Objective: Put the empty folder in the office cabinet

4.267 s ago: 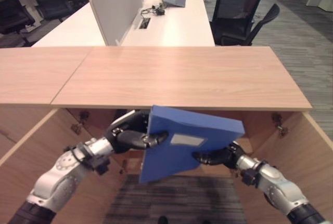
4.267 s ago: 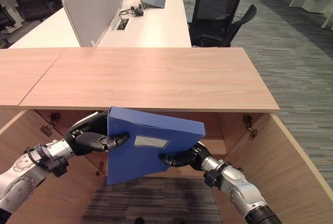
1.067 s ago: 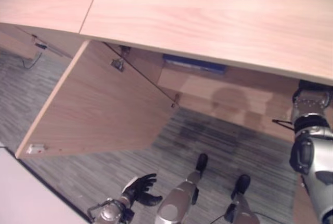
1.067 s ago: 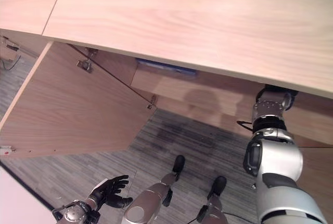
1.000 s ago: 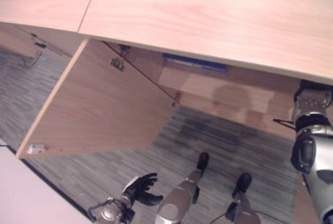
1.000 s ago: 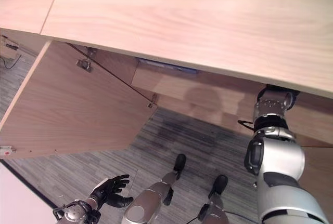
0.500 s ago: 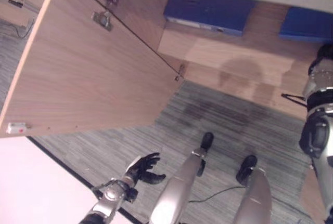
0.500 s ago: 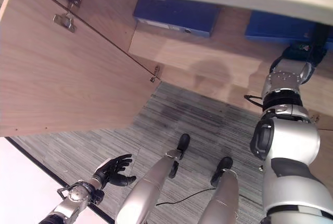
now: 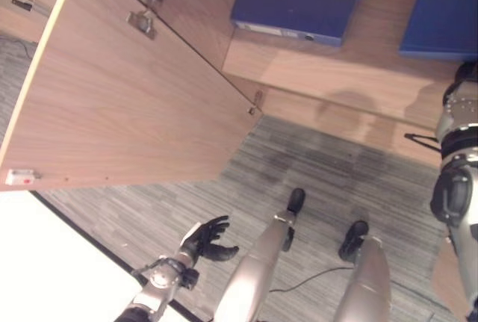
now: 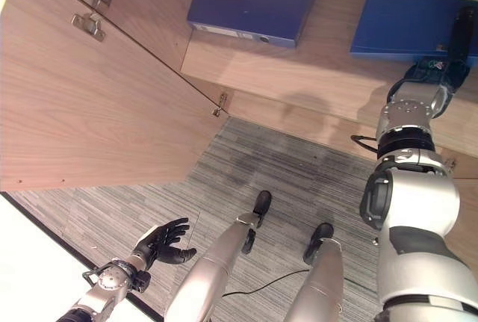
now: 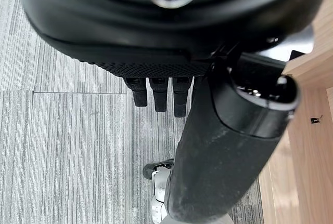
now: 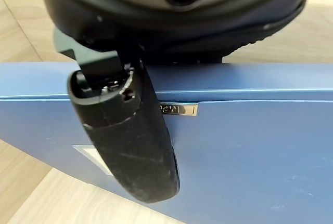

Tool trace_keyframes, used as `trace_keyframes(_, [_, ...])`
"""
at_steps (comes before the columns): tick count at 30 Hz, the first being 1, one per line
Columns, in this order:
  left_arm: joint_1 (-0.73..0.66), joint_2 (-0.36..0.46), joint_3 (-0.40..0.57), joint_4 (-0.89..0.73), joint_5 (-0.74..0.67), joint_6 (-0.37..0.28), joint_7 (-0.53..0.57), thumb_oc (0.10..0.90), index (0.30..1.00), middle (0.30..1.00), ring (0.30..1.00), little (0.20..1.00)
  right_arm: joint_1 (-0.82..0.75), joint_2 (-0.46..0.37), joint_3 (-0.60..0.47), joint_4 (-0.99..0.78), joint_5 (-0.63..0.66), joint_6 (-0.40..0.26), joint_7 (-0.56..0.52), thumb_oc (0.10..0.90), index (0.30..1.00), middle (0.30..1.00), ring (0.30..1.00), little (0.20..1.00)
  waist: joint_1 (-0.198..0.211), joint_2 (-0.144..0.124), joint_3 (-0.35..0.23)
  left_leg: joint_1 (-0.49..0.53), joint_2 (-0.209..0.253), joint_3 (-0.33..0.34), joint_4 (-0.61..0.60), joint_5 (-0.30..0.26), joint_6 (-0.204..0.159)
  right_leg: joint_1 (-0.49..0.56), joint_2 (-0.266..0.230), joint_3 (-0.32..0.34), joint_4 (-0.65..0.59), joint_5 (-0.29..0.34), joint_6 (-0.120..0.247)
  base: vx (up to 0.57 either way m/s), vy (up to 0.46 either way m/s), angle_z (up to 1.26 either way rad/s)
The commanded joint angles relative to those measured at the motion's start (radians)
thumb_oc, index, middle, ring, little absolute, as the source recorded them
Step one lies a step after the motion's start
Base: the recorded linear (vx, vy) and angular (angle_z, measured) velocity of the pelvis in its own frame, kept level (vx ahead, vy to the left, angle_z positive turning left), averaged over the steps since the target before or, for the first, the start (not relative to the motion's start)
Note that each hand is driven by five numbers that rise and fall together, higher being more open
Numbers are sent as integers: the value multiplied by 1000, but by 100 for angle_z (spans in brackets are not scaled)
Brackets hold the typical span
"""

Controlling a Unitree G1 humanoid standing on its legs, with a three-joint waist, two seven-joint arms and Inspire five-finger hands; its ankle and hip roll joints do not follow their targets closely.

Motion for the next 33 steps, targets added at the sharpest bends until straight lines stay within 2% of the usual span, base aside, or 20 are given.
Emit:
trace_keyframes(1, [54, 88, 26, 31, -28, -25, 23, 800, 900, 900, 900, 900, -4, -66, 32, -61, -39, -31, 16, 676, 714, 714, 714, 714, 14, -2, -62, 67, 74, -3, 77, -248, -47, 80, 39, 84, -20, -97, 67, 0, 0, 0])
trace_keyframes(2, [55, 91, 20, 26, -24, -25, 22, 800, 900, 900, 900, 900, -17, -70, 46, -46, -46, -21, 11, 800, 900, 900, 900, 900, 14, -1, -65, 73, 73, -2, 67, -247, -47, 86, 40, 85, -26, -97, 67, 0, 0, 0])
trace_keyframes(6, [53, 88, 17, 24, -26, -23, 27, 800, 900, 900, 900, 900, -36, -77, 60, -20, -62, -6, -12, 800, 900, 900, 900, 900, 13, -3, -67, 86, 76, -1, 56, -244, -48, 99, 43, 85, -38, -94, 67, 0, 0, 0])
trace_keyframes(8, [53, 88, 11, 21, -25, -21, 44, 800, 900, 900, 900, 900, -52, -104, 60, 67, -102, 30, -84, 800, 900, 900, 900, 900, 9, -8, -73, 109, 78, -5, 43, -243, -51, 120, 46, 83, -45, -92, 67, 12, -3, -2])
trace_keyframes(9, [52, 88, 11, 21, -25, -20, 44, 800, 900, 900, 900, 900, -56, -106, 62, 69, -103, 32, -84, 800, 900, 900, 900, 900, 9, -7, -71, 111, 79, -5, 42, -243, -51, 122, 46, 82, -46, -91, 67, -67, -7, -3])
trace_keyframes(10, [46, 83, -12, 38, -3, -13, 79, 800, 900, 900, 900, 900, -62, -110, 48, 156, -130, 82, -190, 800, 900, 900, 900, 900, 7, -13, -77, 127, 85, -3, 14, -213, -52, 145, 48, 66, -74, -63, 65, -75, -14, -3])
trace_keyframes(11, [42, 75, -17, 48, 10, -16, 96, 800, 900, 900, 900, 900, -65, -96, 49, 161, -139, 89, -219, 800, 900, 900, 900, 900, 7, -16, -78, 145, 87, -6, -2, -207, -53, 161, 50, 62, -89, -57, 65, 16, -41, -3])
trace_keyframes(12, [41, 73, -17, 49, 11, -17, 98, 800, 900, 900, 900, 900, -65, -95, 49, 157, -141, 89, -224, 800, 900, 900, 900, 900, 4, -19, -83, 156, 87, -10, -4, -226, -54, 174, 54, 71, -90, -76, 67, 105, -53, -4])
trace_keyframes(15, [42, 63, -24, 72, 43, -18, 129, 800, 900, 900, 900, 900, -52, -84, 41, 198, -189, 138, -287, 800, 900, 900, 900, 900, 2, -29, -91, 201, 92, -13, -62, -191, -57, 222, 62, 49, -150, -43, 66, -28, -22, -4])
trace_keyframes(16, [45, 61, -28, 86, 30, -20, 135, 800, 900, 900, 900, 900, -63, -103, 74, 245, -275, 200, -328, 800, 900, 900, 900, 900, 4, -41, -98, 235, 96, -21, -96, -179, -62, 262, 67, 38, -192, -29, 68, 10, -38, 0])
trace_keyframes(17, [44, 59, -29, 86, 30, -21, 135, 800, 900, 900, 900, 900, -69, -107, 78, 249, -279, 204, -330, 800, 900, 900, 900, 900, 4, -38, -96, 240, 97, -22, -103, -176, -62, 267, 68, 36, -199, -25, 68, 16, -41, 5])
trace_keyframes(18, [48, 45, -29, 105, 23, -26, 153, 800, 900, 900, 900, 900, -74, -102, 108, 284, -330, 250, -344, 800, 900, 900, 900, 900, 6, -46, -102, 259, 101, -23, -128, -167, -63, 291, 72, 27, -230, -12, 69, 0, 0, 0])
trace_keyframes(22, [50, 12, -23, 148, -2, -33, 180, 800, 900, 900, 900, 900, -90, -97, 121, 313, -337, 251, -386, 800, 900, 900, 900, 900, 4, -55, -112, 290, 108, -26, -169, -149, -67, 320, 80, 15, -273, 5, 68, 8, -14, -9])
trace_keyframes(25, [53, -19, -14, 190, -32, -32, 196, 800, 900, 900, 900, 900, -98, -72, 113, 304, -327, 219, -424, 800, 900, 900, 900, 900, 2, -63, -121, 309, 116, -28, -207, -131, -71, 331, 87, 12, -299, 16, 70, 2, -9, -6])
trace_keyframes(33, [52, -76, -33, 235, -69, -28, 202, 800, 900, 900, 900, 900, -123, -25, 136, 306, -368, 218, -478, 800, 900, 900, 900, 900, 3, -57, -131, 342, 127, -31, -281, -93, -71, 352, 93, 8, -340, 32, 67, 0, 0, 0])
